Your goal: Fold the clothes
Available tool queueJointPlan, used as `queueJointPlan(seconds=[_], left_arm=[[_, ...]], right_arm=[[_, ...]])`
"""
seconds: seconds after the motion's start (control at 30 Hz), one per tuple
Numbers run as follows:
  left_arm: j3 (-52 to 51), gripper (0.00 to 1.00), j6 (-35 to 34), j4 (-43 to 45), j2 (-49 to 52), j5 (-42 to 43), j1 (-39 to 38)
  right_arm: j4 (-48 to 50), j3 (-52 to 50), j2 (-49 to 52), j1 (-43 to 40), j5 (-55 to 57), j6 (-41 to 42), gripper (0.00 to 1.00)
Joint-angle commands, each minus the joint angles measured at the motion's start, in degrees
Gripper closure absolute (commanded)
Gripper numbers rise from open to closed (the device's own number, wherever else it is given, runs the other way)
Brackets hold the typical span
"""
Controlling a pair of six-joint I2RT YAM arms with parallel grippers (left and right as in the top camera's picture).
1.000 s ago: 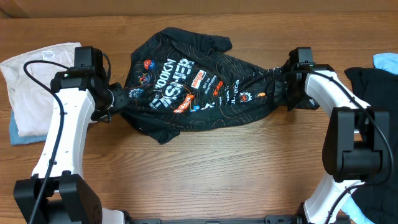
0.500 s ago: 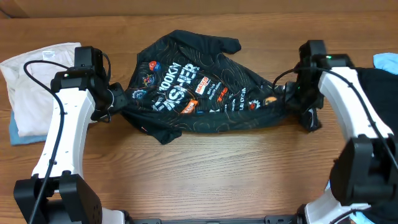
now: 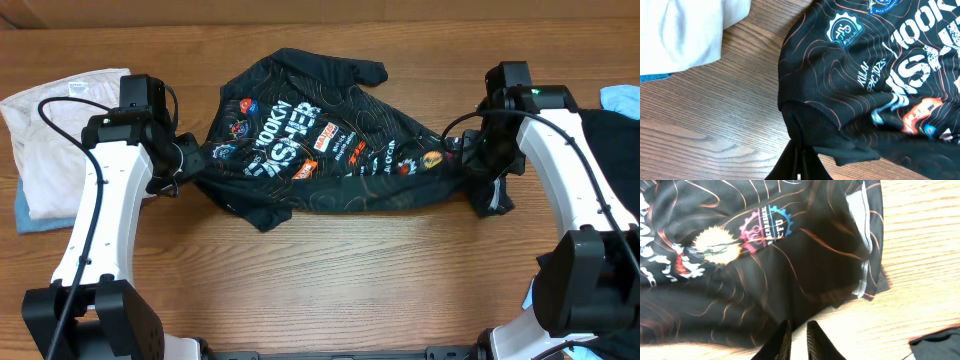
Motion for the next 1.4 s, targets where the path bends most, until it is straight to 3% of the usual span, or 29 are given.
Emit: queueJointPlan(seconds=[0.0, 0.23, 0.3, 0.37, 1.23, 1.27, 1.37], left_arm=[[0.22, 0.96, 1.38, 0.22, -0.02, -0.59, -0.39], [0.22, 0.96, 1.36, 0.22, -0.02, -0.59, -0.39], [0.22, 0.96, 1.36, 0.20, -0.02, -0.59, -0.39], [0.22, 0.96, 1.36, 0.20, -0.02, -0.61, -0.39], [0.22, 0.96, 1.36, 0.24, -0.02, -0.59, -0.39], [0.22, 0.96, 1.36, 0.26, -0.02, -0.59, -0.39], [0.22, 0.96, 1.36, 0.24, -0.02, -0.59, -0.39]], right_arm=[[0.24, 0.79, -0.28, -0.11, 0.79, 0.22, 0.85], [0.00, 0.79, -0.28, -0.11, 0.81, 0.22, 0.85], [-0.61, 0.68, -0.28, -0.11, 0.81, 0.22, 0.75], [-0.98, 0.04, -0.28, -0.17, 0.83, 0.22, 0.73], [20.87, -21.75, 0.72, -0.15, -3.37, 0.46, 0.73], [21.16, -21.86, 0.72, -0.15, -3.37, 0.48, 0.75], [21.90, -21.86, 0.72, -0.15, -3.39, 0.48, 0.96]])
